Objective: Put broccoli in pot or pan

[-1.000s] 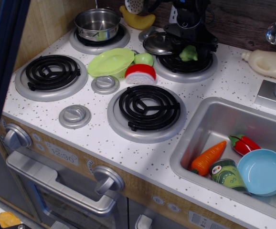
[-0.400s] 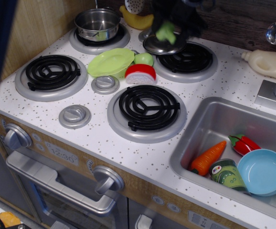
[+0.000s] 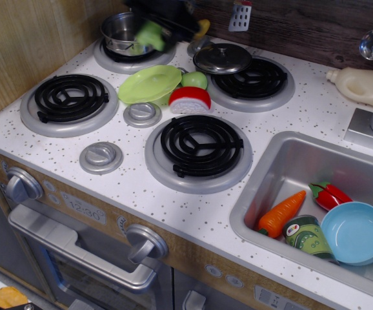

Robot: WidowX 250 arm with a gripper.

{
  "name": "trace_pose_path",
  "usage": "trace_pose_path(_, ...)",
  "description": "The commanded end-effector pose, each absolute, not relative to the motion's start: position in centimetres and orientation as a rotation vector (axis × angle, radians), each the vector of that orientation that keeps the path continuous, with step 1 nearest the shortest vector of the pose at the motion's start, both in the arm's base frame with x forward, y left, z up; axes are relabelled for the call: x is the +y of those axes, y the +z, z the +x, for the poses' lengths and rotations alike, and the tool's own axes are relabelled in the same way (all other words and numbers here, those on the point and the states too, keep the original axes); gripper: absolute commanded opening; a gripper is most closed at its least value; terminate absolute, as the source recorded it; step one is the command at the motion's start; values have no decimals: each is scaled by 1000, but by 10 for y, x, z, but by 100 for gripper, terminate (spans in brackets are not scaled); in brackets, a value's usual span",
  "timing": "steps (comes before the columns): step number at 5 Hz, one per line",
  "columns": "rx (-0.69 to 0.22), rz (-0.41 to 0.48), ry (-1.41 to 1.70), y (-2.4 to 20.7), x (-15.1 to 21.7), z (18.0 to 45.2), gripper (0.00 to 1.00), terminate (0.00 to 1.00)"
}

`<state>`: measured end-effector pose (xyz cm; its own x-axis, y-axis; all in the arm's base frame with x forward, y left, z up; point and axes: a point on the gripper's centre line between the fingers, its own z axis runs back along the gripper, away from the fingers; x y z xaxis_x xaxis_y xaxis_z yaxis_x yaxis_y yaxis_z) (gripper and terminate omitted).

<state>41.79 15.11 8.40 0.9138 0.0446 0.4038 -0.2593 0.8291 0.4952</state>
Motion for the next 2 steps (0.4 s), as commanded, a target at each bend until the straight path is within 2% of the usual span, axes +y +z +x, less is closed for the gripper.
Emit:
trace_pose_path(1,-582,705,148,119,208,433,0,0)
trace_pose_path(2,-636,704,94,116,229,450,0,0)
